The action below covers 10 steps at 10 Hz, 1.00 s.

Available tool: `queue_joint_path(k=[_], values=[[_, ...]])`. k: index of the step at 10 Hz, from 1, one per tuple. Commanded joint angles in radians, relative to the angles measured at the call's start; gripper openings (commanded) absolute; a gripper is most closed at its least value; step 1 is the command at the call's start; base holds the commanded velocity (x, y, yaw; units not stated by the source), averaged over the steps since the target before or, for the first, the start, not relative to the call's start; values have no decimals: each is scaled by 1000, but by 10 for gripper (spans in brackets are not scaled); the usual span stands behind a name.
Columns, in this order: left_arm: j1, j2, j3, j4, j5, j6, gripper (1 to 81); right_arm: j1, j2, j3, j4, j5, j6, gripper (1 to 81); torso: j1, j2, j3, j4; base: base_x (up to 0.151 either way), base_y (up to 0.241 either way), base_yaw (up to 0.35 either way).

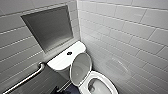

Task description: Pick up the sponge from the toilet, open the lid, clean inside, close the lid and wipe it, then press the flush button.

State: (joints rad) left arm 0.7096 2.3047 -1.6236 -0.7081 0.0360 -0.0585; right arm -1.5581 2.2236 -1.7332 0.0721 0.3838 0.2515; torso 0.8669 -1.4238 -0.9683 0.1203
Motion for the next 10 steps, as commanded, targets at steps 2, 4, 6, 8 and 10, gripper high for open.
queue_joint_path(k=[2,4,6,8,10], values=[[-172,-57,27,-54,29,-84,811,-78,-2,-2,-87,13,-3,10,0,0,0,0,0,0,0],[-198,-48,12,-54,-4,-102,811,-100,-2,0,-92,38,-3,10,0,0,0,0,0,0,0],[-236,-22,-39,-53,-2,-107,811,-116,-3,11,-95,47,-3,10,0,0,0,0,0,0,0],[-267,18,-87,-56,-1,-109,811,-133,-5,0,-95,78,2,10,0,0,0,0,0,0,0],[-279,75,-125,-56,2,-109,811,-139,-2,-2,-97,79,3,10,0,0,0,0,0,0,0]])
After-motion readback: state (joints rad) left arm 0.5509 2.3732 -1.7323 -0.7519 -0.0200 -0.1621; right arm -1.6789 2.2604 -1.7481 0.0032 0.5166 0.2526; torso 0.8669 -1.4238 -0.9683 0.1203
